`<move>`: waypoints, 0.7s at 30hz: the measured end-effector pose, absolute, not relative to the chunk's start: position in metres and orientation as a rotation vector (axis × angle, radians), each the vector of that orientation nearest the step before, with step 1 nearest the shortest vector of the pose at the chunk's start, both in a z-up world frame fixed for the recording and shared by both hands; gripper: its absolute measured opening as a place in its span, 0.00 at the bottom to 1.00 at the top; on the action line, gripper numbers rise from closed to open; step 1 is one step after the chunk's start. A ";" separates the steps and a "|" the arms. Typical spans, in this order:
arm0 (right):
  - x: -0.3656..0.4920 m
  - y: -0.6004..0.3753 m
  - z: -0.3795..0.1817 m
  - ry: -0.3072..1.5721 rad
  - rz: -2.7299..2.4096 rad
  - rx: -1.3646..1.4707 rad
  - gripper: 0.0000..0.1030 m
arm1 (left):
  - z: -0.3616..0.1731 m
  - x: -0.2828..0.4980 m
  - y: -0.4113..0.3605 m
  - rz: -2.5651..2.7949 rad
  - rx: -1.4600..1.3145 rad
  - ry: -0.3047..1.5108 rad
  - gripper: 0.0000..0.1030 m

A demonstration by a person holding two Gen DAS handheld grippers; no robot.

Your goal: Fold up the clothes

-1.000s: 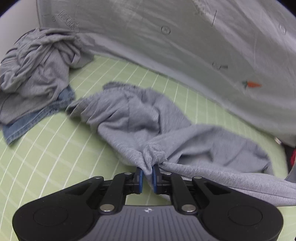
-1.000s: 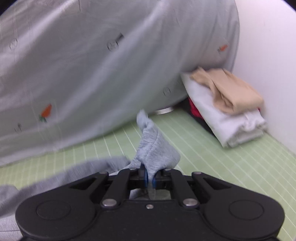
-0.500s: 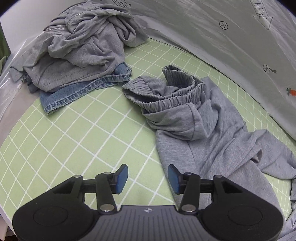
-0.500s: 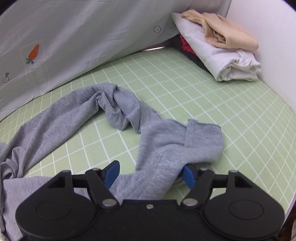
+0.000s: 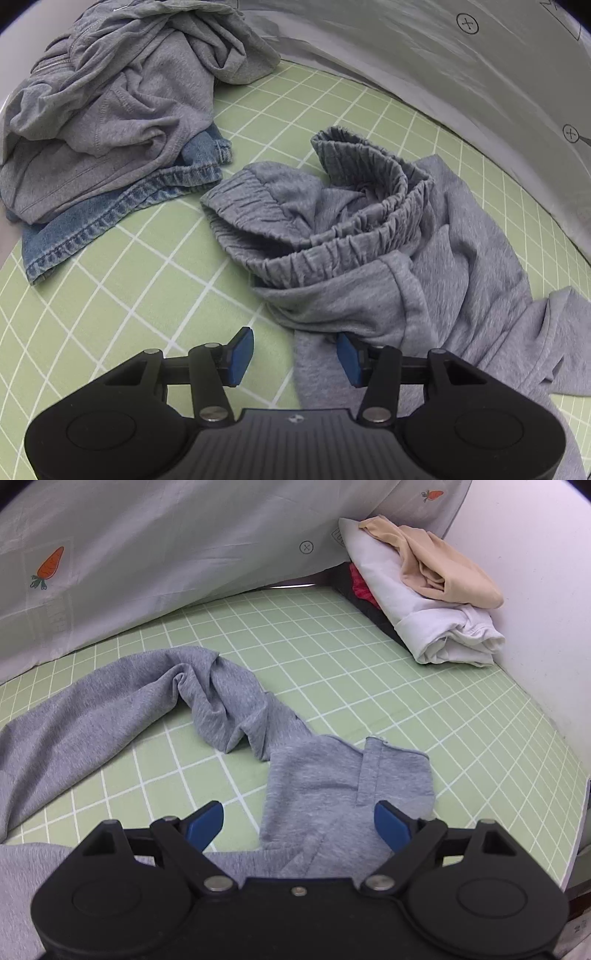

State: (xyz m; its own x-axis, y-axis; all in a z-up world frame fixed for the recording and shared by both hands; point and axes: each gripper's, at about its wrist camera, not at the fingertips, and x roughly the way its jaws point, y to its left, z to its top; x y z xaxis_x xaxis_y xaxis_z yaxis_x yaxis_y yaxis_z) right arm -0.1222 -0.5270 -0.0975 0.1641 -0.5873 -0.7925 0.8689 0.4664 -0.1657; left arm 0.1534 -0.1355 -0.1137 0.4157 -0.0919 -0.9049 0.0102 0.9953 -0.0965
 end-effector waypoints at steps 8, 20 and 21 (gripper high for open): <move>-0.111 -0.529 -0.106 0.960 -1.060 0.337 0.85 | -0.108 0.183 -0.156 -0.068 -0.042 1.037 0.51; -0.106 -0.534 -0.111 0.984 -1.048 0.313 0.83 | -0.119 0.210 -0.275 -0.290 0.122 0.970 0.55; -0.107 -0.535 -0.111 0.983 -1.051 0.318 0.83 | -0.119 0.206 -0.274 -0.296 0.108 0.969 0.55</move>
State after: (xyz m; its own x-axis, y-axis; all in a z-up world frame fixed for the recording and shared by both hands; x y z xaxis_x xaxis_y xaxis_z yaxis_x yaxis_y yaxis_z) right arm -0.1067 -0.5347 -0.1108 0.1391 -0.5798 -0.8028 0.8399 0.4986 -0.2146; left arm 0.2057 -0.2742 -0.1190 0.5296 -0.1992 -0.8245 0.2955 0.9545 -0.0408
